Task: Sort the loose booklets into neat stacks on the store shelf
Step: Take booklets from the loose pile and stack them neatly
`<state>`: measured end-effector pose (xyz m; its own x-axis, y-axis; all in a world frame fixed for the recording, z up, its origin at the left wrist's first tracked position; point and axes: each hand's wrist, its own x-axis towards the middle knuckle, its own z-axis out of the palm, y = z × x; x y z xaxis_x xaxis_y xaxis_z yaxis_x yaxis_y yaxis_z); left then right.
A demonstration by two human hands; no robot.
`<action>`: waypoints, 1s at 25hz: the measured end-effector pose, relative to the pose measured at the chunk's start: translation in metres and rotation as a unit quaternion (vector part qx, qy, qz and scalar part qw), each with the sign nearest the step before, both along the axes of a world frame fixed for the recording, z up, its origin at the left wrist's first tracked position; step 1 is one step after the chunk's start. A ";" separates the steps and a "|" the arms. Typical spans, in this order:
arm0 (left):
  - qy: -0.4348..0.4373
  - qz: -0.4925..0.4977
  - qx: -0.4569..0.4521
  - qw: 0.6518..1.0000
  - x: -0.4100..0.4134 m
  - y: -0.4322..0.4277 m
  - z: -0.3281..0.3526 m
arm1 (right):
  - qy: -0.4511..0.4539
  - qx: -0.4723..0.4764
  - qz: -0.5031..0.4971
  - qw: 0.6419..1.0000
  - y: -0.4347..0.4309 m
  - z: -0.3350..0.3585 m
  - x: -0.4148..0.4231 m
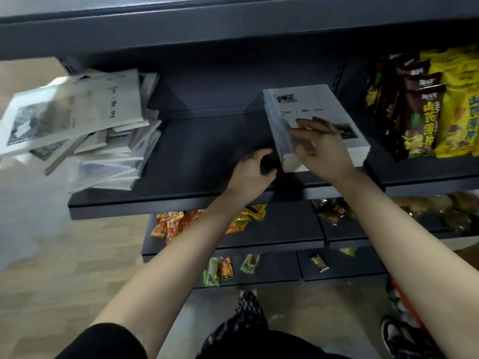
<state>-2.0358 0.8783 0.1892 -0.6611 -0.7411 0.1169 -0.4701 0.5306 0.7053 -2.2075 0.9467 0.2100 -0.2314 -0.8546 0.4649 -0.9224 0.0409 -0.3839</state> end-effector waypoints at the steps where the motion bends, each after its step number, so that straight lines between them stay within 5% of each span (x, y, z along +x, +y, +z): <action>1: 0.005 0.009 -0.004 1.000 0.010 0.002 0.001 | 0.002 -0.015 0.010 1.000 -0.005 -0.003 0.011; 8: 0.026 0.114 -0.084 0.990 0.097 -0.009 0.013 | -0.036 -0.067 0.090 0.993 -0.040 -0.022 0.107; 20: 0.090 0.139 -0.214 0.963 0.223 -0.082 0.080 | 0.015 -0.050 0.105 0.993 -0.143 0.032 0.229; 25: -0.098 0.166 -0.178 0.965 0.285 -0.123 0.085 | 0.011 0.033 0.068 0.997 -0.186 0.040 0.267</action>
